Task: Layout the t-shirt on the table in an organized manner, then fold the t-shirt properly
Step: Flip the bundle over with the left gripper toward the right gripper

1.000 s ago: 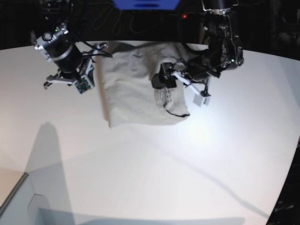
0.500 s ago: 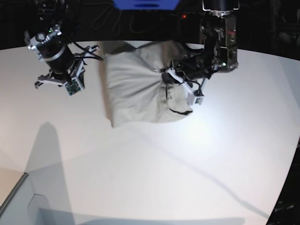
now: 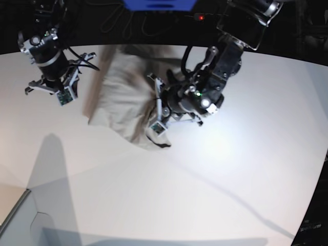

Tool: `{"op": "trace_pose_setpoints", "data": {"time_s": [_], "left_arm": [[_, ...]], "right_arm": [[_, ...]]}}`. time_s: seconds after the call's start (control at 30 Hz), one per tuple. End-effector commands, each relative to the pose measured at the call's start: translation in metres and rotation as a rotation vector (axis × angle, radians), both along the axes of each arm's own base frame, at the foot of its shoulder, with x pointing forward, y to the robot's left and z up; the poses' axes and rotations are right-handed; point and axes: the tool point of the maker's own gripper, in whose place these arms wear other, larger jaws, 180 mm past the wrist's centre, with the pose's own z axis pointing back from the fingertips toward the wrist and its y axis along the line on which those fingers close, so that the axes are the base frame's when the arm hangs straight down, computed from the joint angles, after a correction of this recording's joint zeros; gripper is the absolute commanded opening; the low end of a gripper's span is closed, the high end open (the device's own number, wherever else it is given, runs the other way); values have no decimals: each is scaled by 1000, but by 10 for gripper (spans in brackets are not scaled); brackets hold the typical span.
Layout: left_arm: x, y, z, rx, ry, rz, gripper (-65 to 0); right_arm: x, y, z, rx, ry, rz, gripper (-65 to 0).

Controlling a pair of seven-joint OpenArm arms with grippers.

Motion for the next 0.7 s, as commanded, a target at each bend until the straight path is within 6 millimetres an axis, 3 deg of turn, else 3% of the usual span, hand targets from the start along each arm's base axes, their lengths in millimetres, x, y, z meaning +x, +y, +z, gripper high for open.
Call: {"op": "trace_pose_setpoints", "data": {"time_s": [0.0,0.23,0.37,0.57,0.67], "left_arm": [[12,-7,13,19,-66,-42,-648],[23,-46,18,308,-293,-400,-648],[40,-61,19,395,-342,-497,-648],[73,-81,21,338,-410,-546,-648],[78,-96,17,306,-428,-588,-648]], "right_arm": [[4,0,11,5,-40,10,-650],[0,-24,12,-22,-41,-50,-650],[-5,-41,14,-44,-39,-94,-650],[-11,-62,16,-70,-35,-151,-650],[-16,-71,17,-82,-30,-176,-650]]}}
